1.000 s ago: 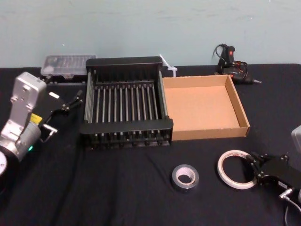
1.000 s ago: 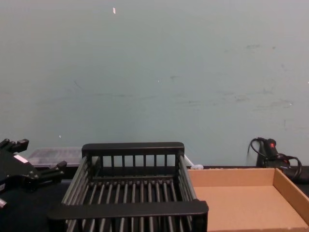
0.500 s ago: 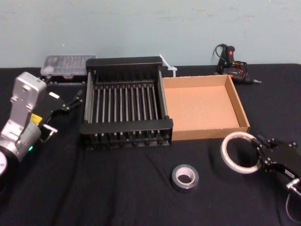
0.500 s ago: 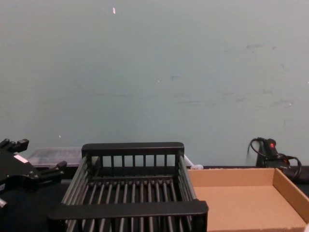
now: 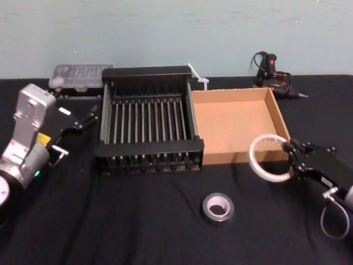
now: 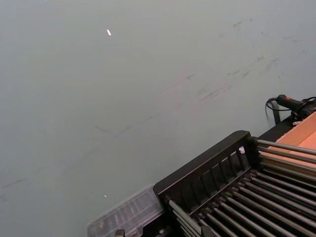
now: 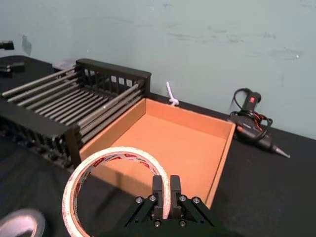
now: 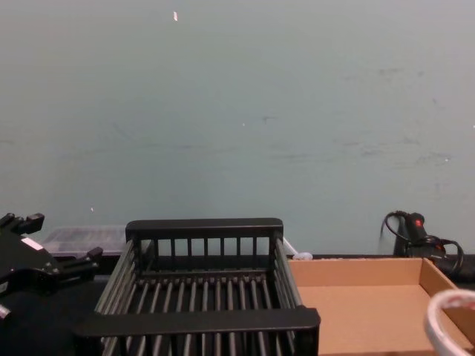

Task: Pick up the white tape and place it into the black box , Pick up the silver tape and place it into the brown box.

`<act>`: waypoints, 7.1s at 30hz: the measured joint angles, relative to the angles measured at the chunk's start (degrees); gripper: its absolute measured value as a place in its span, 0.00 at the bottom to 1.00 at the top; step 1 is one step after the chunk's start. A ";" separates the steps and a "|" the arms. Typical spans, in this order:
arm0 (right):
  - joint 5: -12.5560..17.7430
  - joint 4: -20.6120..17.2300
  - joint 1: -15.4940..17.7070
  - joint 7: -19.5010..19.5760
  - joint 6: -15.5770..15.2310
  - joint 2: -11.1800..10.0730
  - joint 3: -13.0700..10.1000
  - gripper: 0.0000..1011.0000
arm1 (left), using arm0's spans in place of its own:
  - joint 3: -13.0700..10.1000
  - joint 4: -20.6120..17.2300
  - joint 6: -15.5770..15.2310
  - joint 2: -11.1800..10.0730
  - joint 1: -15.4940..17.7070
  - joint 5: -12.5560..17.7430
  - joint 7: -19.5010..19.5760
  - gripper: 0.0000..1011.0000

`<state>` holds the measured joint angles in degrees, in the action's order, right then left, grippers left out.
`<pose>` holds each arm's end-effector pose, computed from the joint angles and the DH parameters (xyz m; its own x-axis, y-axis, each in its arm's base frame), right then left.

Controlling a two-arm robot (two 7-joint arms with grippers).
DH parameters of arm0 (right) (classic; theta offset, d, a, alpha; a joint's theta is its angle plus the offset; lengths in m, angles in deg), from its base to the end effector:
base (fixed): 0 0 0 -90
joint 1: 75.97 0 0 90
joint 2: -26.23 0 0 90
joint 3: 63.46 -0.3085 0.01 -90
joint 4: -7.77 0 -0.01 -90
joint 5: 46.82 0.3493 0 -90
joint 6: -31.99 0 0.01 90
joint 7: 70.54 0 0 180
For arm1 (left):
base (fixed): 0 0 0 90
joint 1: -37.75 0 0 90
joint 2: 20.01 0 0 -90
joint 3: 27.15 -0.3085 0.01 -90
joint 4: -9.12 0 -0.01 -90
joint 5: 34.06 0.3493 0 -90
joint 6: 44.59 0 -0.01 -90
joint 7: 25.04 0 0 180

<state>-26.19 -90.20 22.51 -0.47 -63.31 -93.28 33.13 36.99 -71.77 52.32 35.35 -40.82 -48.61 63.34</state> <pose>0.3232 -0.0958 -0.3064 0.4977 -0.8652 0.0606 0.8546 0.4772 -0.2050 0.3994 0.0825 -0.3250 0.2922 0.8804 0.3736 -0.9553 0.2872 0.0703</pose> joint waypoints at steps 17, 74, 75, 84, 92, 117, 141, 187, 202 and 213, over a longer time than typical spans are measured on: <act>0.95 9.56 -12.58 0.32 -3.94 4.21 5.11 0.09 | 0.00 0.00 0.00 -0.01 0.00 0.00 0.00 0.99; -7.37 19.93 -28.59 1.91 -5.06 13.88 14.87 0.09 | 0.00 0.00 0.00 0.00 0.00 0.00 0.00 0.99; -7.84 20.69 -29.40 1.91 -5.13 14.39 15.28 0.09 | 0.00 0.00 0.00 0.00 0.00 0.00 0.00 0.99; -10.85 24.35 -33.19 1.28 -5.62 16.78 17.89 0.09 | 0.00 0.00 0.00 0.00 0.00 0.00 0.00 0.99; -12.58 27.98 -36.08 0.40 -4.76 19.01 19.41 0.09 | 0.00 0.00 0.00 0.00 0.00 0.00 0.00 0.99; -15.26 34.04 -40.18 -0.75 -3.94 22.81 21.62 0.09 | 0.00 0.00 0.00 -0.01 0.00 0.00 0.00 0.99; -14.93 33.75 -39.99 -0.71 -4.07 22.66 21.42 0.35 | 0.00 0.00 0.00 0.00 0.00 0.00 0.00 0.99; -11.62 17.54 -30.46 -1.72 -8.15 17.04 18.81 0.99 | 0.00 0.00 0.00 0.00 0.00 0.00 0.00 0.99; -9.71 8.86 -23.52 -1.32 -6.33 12.63 17.15 0.99 | 0.00 0.00 0.00 -0.01 0.00 0.00 0.00 0.99; -7.39 1.70 -17.15 -0.56 -6.98 9.19 15.42 0.99 | 0.00 0.00 0.00 -0.01 0.00 0.00 0.00 0.99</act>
<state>-33.58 -88.51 5.36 -1.03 -70.30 -84.09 48.55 36.99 -71.77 52.32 35.34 -40.82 -48.61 63.34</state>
